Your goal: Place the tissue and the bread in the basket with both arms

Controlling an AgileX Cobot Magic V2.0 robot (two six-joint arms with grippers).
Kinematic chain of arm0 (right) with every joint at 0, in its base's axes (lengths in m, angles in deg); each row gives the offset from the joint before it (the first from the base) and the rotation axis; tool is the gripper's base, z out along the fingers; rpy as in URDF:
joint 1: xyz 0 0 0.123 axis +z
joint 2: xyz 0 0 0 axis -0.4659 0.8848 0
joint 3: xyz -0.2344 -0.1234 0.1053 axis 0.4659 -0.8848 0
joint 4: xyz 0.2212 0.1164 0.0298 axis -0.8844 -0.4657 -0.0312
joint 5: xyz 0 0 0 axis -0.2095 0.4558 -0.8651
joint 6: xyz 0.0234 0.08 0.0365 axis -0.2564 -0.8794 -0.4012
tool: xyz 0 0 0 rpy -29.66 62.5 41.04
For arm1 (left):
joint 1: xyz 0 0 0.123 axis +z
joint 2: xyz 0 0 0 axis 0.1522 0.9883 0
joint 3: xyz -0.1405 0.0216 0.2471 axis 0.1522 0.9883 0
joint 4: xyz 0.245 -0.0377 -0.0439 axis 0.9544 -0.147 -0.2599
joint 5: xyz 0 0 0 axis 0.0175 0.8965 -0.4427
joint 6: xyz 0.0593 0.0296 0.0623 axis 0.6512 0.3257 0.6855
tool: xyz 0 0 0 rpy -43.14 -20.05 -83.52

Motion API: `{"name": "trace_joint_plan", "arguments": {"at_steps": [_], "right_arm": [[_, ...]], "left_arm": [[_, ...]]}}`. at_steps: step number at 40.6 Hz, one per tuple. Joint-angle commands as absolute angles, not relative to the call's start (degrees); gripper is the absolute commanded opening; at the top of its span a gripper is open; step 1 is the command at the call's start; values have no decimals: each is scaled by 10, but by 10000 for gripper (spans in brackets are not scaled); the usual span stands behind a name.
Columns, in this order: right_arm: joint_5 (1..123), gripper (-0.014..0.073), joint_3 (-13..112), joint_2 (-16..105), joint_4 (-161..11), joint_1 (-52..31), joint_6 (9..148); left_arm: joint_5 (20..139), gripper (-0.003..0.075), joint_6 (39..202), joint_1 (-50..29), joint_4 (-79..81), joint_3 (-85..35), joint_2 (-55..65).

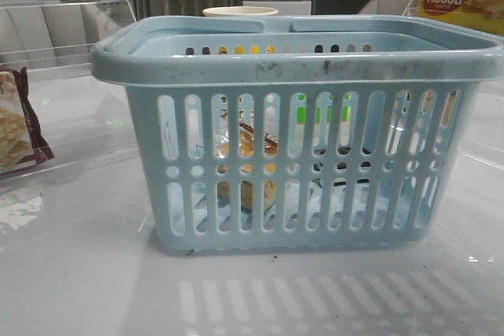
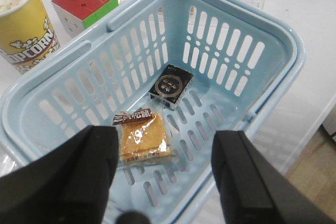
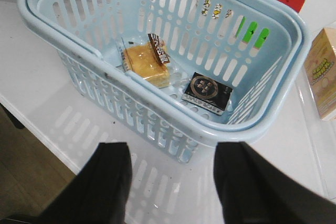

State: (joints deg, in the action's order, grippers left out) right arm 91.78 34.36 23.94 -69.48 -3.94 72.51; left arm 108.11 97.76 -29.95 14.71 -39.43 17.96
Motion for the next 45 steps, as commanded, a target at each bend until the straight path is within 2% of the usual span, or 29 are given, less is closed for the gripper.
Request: {"name": "trace_joint_plan", "arguments": {"at_steps": [1, 15, 27, 32, 45], "right_arm": [[880, 466, 358, 237, -695, -40, 730], [880, 466, 358, 237, -695, -40, 730], [877, 466, 358, 237, -695, -40, 730], [876, 466, 358, 237, -695, -40, 730], [905, 458, 358, 238, -694, -40, 730]], "left_arm": [[1050, 456, 973, -304, 136, -363, 117], [1050, 456, 973, -304, 137, -189, -63], [1058, 455, 922, -304, 191, -102, -184], [1075, 455, 873, -304, 244, -88, -205], [1071, 454, 871, -304, 248, -85, -207]]}}
